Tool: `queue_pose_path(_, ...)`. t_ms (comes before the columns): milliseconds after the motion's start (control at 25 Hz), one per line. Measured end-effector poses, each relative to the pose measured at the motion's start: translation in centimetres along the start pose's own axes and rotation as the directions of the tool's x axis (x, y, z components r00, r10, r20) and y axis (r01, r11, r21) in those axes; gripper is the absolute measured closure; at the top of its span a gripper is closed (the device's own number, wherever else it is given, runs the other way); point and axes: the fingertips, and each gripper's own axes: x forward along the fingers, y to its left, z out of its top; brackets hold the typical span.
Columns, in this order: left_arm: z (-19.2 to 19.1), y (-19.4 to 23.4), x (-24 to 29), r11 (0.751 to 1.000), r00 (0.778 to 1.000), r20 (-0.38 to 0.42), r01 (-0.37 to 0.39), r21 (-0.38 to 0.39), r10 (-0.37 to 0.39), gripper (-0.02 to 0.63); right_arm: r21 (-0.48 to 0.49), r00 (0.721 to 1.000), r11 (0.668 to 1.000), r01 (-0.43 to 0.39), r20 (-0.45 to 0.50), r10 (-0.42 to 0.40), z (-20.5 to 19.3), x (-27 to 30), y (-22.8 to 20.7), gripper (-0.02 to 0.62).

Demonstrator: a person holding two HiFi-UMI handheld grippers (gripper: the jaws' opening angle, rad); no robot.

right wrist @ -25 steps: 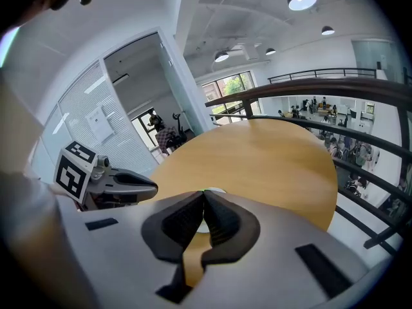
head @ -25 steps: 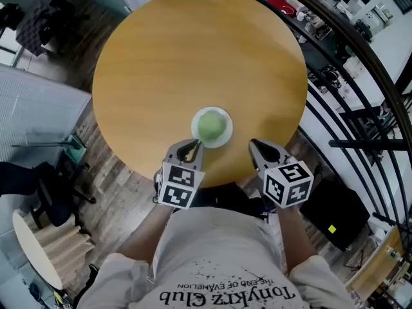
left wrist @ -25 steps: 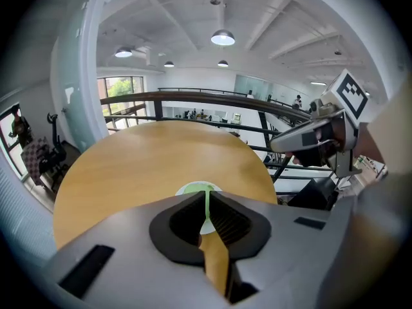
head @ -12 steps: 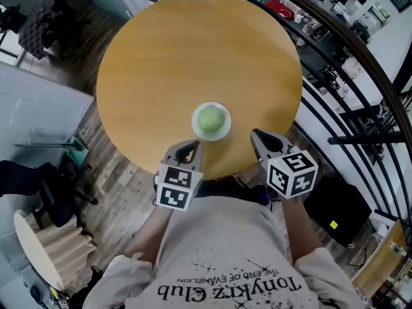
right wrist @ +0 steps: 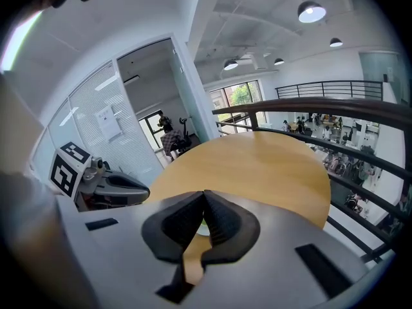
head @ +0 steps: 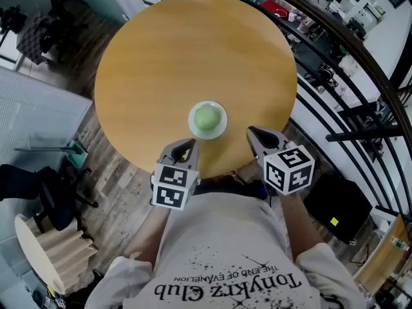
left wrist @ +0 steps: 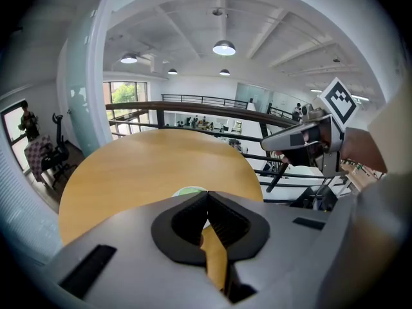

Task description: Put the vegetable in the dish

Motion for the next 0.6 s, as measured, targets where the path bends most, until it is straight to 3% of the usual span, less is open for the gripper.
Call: queue_pose_path(600, -0.8, -0.39, -0.68, 1.0, 1.0, -0.004, -0.007, 0.002, 0.007, 0.583, 0.031, 0.999, 0.999, 0.024, 0.025, -0.025, -0.76, -0.78, -0.88, 0.571)
